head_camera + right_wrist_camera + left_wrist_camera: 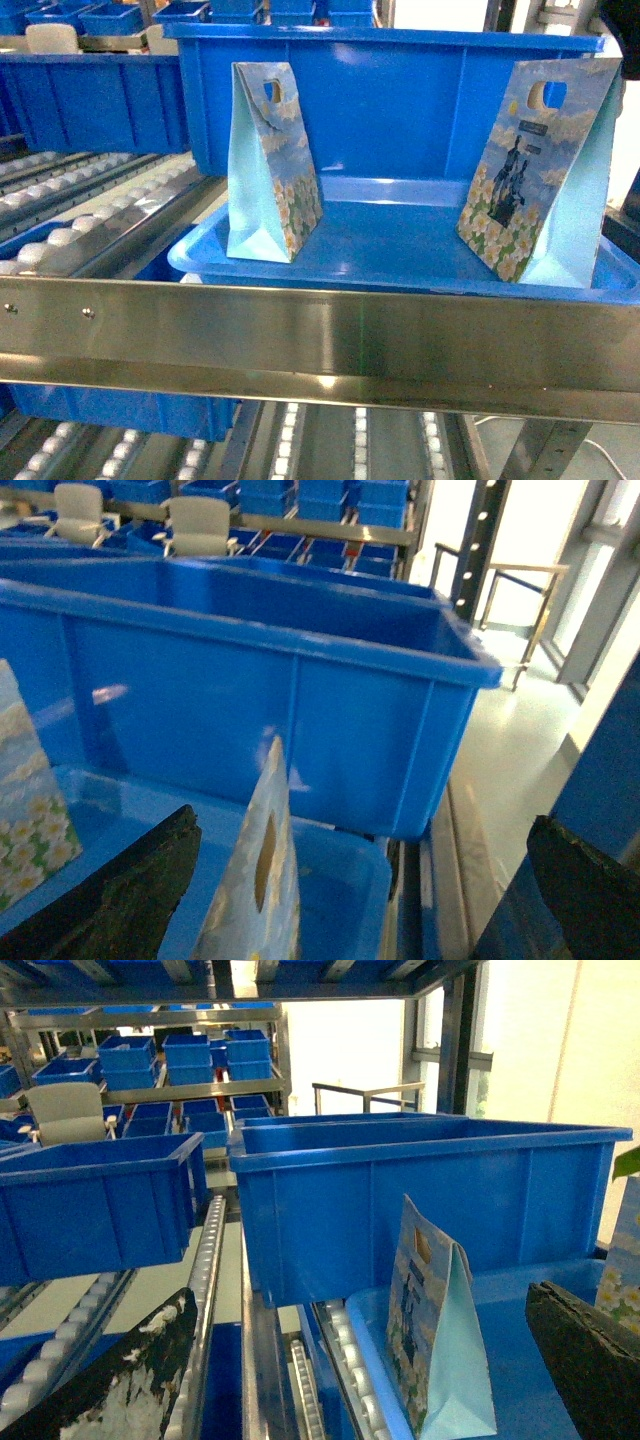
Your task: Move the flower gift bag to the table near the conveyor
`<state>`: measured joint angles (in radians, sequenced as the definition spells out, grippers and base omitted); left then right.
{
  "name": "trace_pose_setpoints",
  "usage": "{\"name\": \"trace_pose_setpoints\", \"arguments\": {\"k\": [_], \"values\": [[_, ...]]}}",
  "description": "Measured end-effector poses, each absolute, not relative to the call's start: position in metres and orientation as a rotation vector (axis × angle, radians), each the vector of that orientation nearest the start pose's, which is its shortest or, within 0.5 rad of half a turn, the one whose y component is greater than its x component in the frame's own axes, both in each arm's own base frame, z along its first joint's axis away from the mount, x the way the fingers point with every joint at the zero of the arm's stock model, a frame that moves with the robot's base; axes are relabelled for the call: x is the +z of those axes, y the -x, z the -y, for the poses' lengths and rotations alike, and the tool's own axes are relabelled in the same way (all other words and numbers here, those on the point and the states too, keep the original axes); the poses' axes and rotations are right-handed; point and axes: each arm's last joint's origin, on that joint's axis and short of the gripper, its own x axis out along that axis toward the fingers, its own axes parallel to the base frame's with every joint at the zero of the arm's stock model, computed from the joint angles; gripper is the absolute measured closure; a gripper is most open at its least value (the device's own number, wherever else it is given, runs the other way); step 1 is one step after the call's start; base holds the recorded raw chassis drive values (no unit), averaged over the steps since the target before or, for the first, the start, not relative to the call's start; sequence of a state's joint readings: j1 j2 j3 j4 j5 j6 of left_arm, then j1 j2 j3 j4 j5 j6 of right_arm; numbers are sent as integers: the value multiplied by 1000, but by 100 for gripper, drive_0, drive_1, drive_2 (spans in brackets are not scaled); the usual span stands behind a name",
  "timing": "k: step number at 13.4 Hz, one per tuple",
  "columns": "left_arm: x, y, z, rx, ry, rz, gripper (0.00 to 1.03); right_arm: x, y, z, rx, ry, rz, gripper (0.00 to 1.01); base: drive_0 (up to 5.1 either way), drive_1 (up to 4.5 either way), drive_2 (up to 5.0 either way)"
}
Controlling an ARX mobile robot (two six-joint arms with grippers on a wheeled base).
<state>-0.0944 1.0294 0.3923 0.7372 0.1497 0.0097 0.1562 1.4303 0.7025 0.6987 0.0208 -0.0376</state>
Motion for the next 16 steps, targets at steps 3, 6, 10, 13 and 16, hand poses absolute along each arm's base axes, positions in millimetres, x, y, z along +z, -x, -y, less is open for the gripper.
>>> {"name": "trace_pose_setpoints", "arguments": {"k": [3, 6, 10, 13, 16], "values": [[242, -211, 24, -243, -12, 102, 5, 241, -312, -51, 208, 38, -88, 3, 0, 0, 0], [242, -211, 24, -243, -13, 102, 5, 233, -333, -58, 251, 29, -175, 3, 0, 0, 0], [242, -211, 24, -243, -13, 102, 5, 216, -349, -63, 321, -2, -305, 3, 0, 0, 0], [242, -211, 24, -243, -15, 102, 5, 220, -351, -60, 303, -44, -286, 54, 0, 0, 0], [242, -211, 24, -243, -15, 102, 5, 216, -346, -65, 315, -68, -294, 88, 0, 0, 0]]}}
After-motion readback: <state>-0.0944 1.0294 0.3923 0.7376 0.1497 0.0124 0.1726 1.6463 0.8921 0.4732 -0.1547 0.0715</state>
